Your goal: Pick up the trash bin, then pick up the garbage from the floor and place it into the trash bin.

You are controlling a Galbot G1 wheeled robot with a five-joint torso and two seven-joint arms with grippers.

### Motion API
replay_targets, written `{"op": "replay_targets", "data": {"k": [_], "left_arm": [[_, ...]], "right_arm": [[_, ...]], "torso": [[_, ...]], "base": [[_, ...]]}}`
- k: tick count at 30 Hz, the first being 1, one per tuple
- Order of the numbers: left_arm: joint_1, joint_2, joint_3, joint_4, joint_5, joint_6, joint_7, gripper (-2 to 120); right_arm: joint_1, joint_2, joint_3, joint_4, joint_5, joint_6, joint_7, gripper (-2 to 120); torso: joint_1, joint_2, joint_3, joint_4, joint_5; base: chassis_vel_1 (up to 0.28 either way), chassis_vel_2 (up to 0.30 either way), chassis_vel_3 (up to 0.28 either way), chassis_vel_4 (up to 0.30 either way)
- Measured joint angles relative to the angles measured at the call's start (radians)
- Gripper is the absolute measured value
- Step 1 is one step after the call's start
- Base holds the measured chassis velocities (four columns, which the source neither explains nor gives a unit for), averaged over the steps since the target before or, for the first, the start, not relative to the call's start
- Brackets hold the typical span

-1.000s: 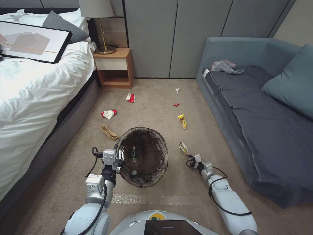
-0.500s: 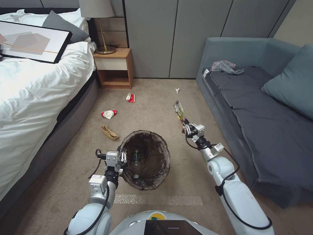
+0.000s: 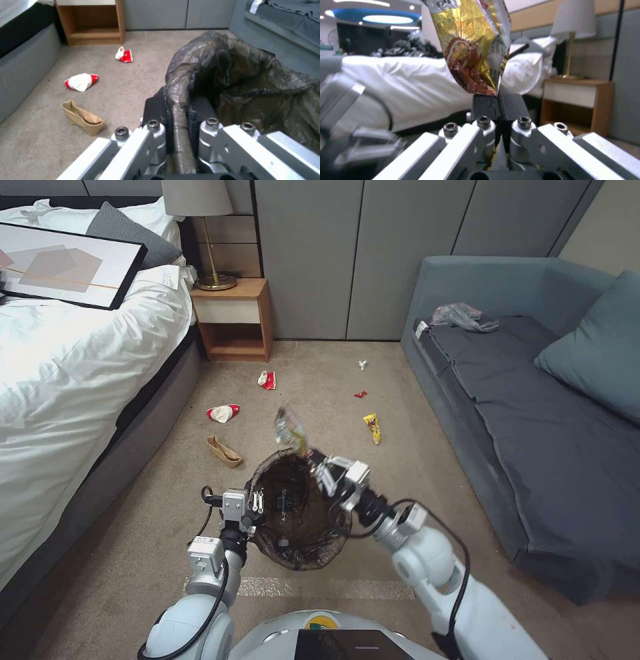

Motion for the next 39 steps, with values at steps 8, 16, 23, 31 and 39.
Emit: {"op": "replay_targets", "data": {"k": [8, 16, 23, 31, 39], "left_arm": [[-0.005, -0.006, 0.002, -0.002, -0.001, 0.002, 0.000, 7], [-0.005, -0.007, 0.003, -0.008, -0.002, 0.003, 0.000, 7], [-0.009, -0.006, 0.001, -0.010, -0.007, 0.004, 0.000, 7], [-0.010, -0.006, -0.001, -0.012, -0.008, 0.005, 0.000, 7], [-0.010, -0.006, 0.000, -0.012, -0.009, 0.006, 0.000, 7]], "right_arm": [[-0.080, 0.016, -0.185, -0.049, -0.136, 0.013, 0.007, 0], [-0.100, 0.057, -0.190, -0.161, -0.184, 0.041, 0.007, 0], [-0.117, 0.055, -0.167, -0.175, -0.192, 0.041, 0.007, 8], [-0.120, 0.051, -0.157, -0.172, -0.196, 0.041, 0.008, 37], [-0.131, 0.044, -0.146, -0.159, -0.198, 0.044, 0.009, 67]], "torso": [[0.000, 0.000, 0.000, 0.0000, 0.0001], [0.000, 0.000, 0.000, 0.0000, 0.0002], [0.000, 0.000, 0.000, 0.0000, 0.0002], [0.000, 0.000, 0.000, 0.0000, 0.0002], [0.000, 0.000, 0.000, 0.0000, 0.0003]], "base": [[0.000, 0.000, 0.000, 0.000], [0.000, 0.000, 0.000, 0.000], [0.000, 0.000, 0.000, 0.000], [0.000, 0.000, 0.000, 0.000], [0.000, 0.000, 0.000, 0.000]]}}
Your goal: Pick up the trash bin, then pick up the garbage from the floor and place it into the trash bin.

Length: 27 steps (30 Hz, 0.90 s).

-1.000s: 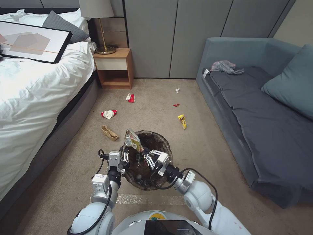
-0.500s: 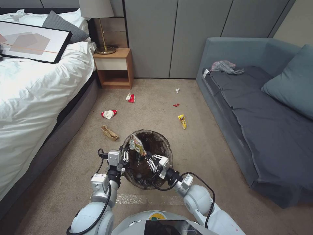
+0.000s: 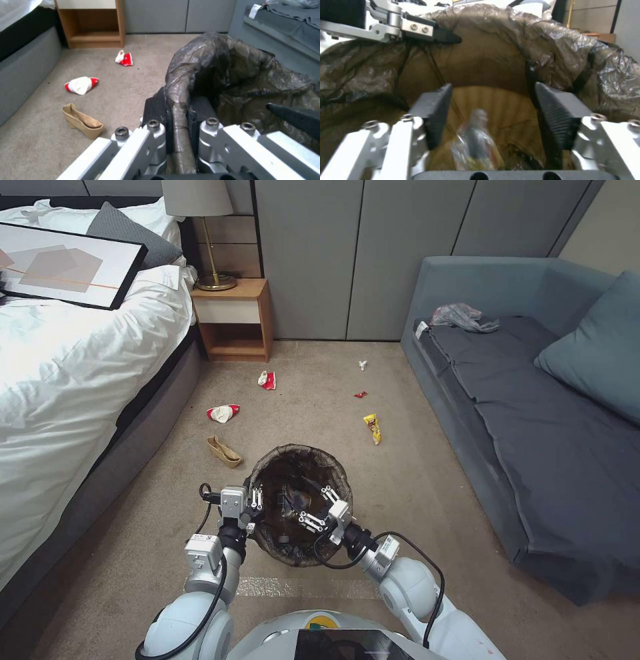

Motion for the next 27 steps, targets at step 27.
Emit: {"op": "replay_targets", "data": {"k": [27], "left_arm": [[-0.010, 0.007, -0.022, 0.011, 0.001, 0.000, -0.002, 7]], "right_arm": [[-0.223, 0.050, 0.208, 0.357, -0.058, -0.078, 0.282, 100]], "torso": [[0.000, 0.000, 0.000, 0.0000, 0.0001]], "base": [[0.000, 0.000, 0.000, 0.000]]}}
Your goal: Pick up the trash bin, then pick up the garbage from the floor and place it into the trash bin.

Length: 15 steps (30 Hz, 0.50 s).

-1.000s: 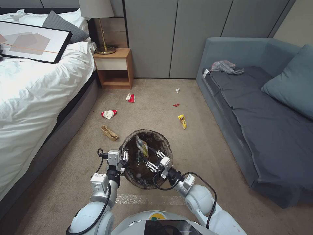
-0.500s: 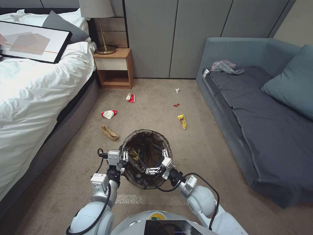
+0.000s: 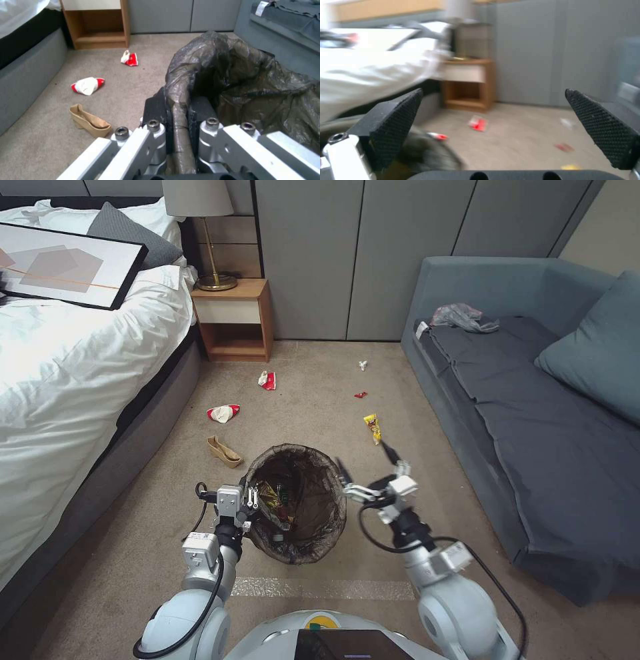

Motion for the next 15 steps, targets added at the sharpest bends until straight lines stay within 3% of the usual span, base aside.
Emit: {"op": "replay_targets", "data": {"k": [8, 15], "left_arm": [[-0.035, -0.002, -0.009, 0.013, -0.009, 0.003, -0.002, 7], [-0.049, 0.000, -0.014, 0.013, -0.025, 0.010, -0.005, 7]], "right_arm": [[-0.253, 0.145, 0.138, 0.142, -0.007, -0.058, 0.219, 100], [-0.333, 0.197, 0.181, 0.110, -0.057, 0.021, 0.227, 100]], "torso": [[0.000, 0.000, 0.000, -0.0001, -0.0001], [0.000, 0.000, 0.000, 0.0000, -0.0001]], "base": [[0.000, 0.000, 0.000, 0.000], [0.000, 0.000, 0.000, 0.000]]}}
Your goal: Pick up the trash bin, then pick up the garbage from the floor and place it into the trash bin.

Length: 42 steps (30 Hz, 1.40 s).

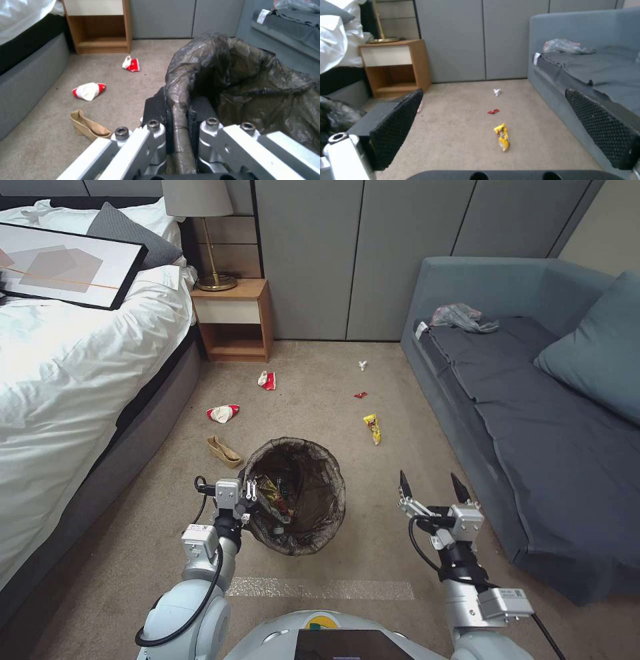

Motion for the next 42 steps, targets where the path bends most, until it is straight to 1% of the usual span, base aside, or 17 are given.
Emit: {"op": "replay_targets", "data": {"k": [1, 4, 16, 30, 37, 42], "left_arm": [[0.000, 0.000, 0.000, 0.000, 0.000, 0.000, 0.000, 7], [0.001, 0.002, -0.001, -0.002, -0.002, 0.002, -0.001, 7], [0.006, -0.003, 0.005, -0.004, 0.004, 0.002, -0.001, 7], [0.019, -0.003, 0.005, -0.017, 0.008, 0.002, 0.000, 7], [0.020, -0.007, 0.007, -0.017, 0.013, 0.001, 0.001, 7], [0.021, -0.007, 0.007, -0.018, 0.014, 0.000, 0.001, 7]], "right_arm": [[0.000, 0.000, 0.000, 0.000, 0.000, 0.000, 0.000, 100], [0.005, 0.013, 0.006, -0.031, -0.017, 0.038, -0.028, 100], [0.031, 0.002, 0.032, -0.045, -0.018, 0.051, -0.062, 100], [0.047, 0.001, 0.033, -0.052, -0.018, 0.049, -0.072, 100], [0.050, 0.000, 0.034, -0.052, -0.017, 0.049, -0.075, 100], [0.053, -0.003, 0.034, -0.053, -0.016, 0.048, -0.078, 100]], "torso": [[0.000, 0.000, 0.000, 0.0000, 0.0000], [0.000, 0.000, 0.000, 0.0001, 0.0000], [0.000, 0.000, 0.000, 0.0000, 0.0000], [0.000, 0.000, 0.000, 0.0000, 0.0001], [0.000, 0.000, 0.000, 0.0001, 0.0001], [0.000, 0.000, 0.000, -0.0002, 0.0001]], "base": [[0.000, 0.000, 0.000, 0.000], [0.000, 0.000, 0.000, 0.000], [0.000, 0.000, 0.000, 0.000], [-0.013, 0.012, 0.011, -0.007], [-0.153, 0.159, 0.151, -0.176], [-0.238, 0.215, 0.214, -0.244]]}}
